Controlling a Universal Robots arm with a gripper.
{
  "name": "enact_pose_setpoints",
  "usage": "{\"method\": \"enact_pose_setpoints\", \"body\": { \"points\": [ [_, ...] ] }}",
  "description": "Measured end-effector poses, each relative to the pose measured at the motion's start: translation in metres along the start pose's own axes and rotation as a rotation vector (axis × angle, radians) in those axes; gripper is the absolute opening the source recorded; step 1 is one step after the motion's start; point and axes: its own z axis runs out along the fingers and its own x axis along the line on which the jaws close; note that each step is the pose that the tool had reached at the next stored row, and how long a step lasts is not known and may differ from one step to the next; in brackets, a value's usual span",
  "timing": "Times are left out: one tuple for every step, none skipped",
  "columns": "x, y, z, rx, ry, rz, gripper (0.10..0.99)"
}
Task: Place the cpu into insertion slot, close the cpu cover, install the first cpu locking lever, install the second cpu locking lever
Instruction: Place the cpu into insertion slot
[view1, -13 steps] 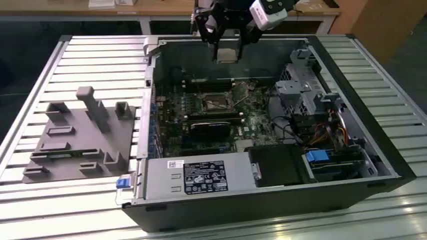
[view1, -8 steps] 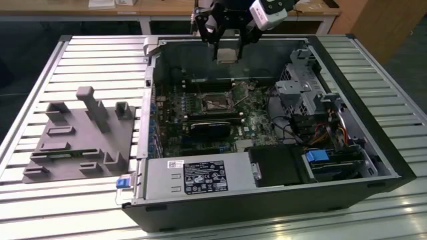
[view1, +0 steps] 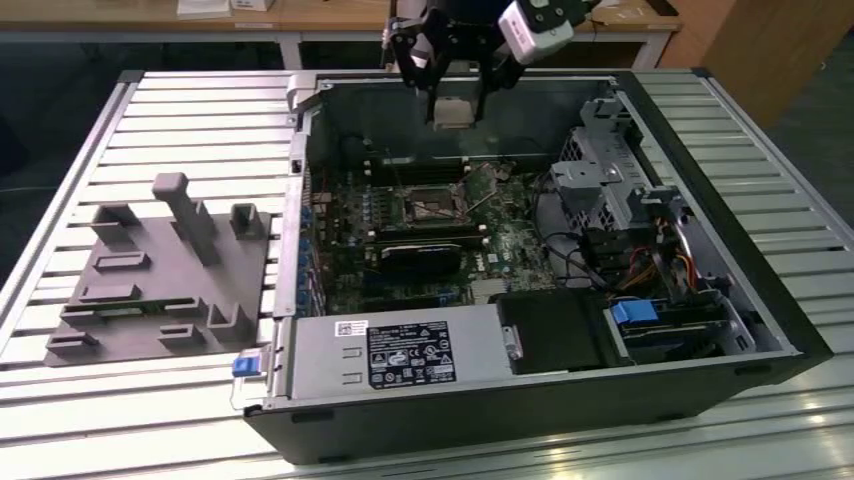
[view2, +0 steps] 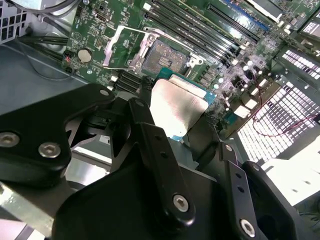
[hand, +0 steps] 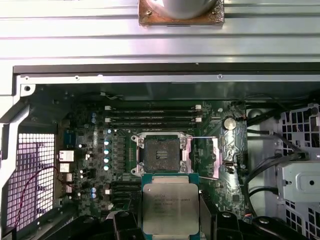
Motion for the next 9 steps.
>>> {"method": "enact_pose_setpoints", "body": {
  "points": [
    [0.0000, -0.0001, 0.0009, 0.000, 0.0000, 0.000, 0.537],
    [-0.0001, -0.0002, 0.0020, 0.000, 0.0000, 0.000, 0.537],
    [-0.0001, -0.0003, 0.0031, 0.000, 0.0000, 0.000, 0.537],
    [-0.0001, -0.0003, 0.0042, 0.000, 0.0000, 0.000, 0.537],
    [-0.0001, -0.0003, 0.0052, 0.001, 0.0000, 0.000, 0.537],
    [-0.0001, -0.0004, 0.0061, 0.001, 0.0000, 0.000, 0.537],
    [-0.0001, -0.0004, 0.0071, 0.001, 0.0000, 0.000, 0.537],
    [-0.0001, -0.0004, 0.0081, 0.001, 0.0000, 0.000, 0.537],
    [-0.0001, -0.0005, 0.0092, 0.002, -0.0001, 0.000, 0.537]
  ]
}}
